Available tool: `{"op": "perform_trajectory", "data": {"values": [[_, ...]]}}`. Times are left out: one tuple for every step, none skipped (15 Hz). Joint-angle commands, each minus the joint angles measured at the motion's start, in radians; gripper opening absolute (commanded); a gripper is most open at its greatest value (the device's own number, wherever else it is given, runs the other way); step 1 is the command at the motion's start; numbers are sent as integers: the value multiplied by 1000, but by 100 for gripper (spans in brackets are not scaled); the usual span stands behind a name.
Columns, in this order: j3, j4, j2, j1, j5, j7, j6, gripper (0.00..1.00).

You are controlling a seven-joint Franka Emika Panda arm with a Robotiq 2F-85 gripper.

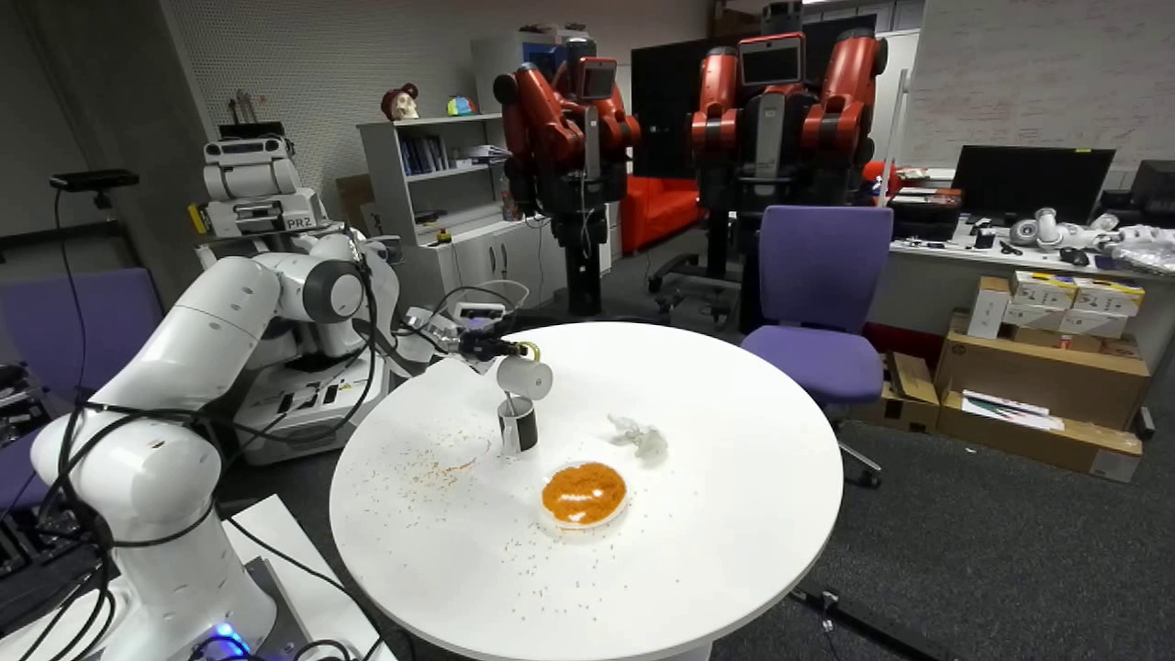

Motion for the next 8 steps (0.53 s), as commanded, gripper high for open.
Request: {"op": "perform_trajectory", "data": {"values": [[-17, 8, -3, 21, -36, -38, -58, 5], [-16, 9, -5, 20, -32, -35, -59, 5], [8, 4, 3, -3, -6, -1, -9, 18], [8, 4, 3, -3, -6, -1, -10, 18], [8, 4, 3, -3, -6, -1, -10, 18], [8, 4, 3, -3, -6, -1, -10, 18], [8, 4, 3, -2, -6, -1, -10, 18], [8, 4, 3, -2, -6, -1, -10, 18]]}}
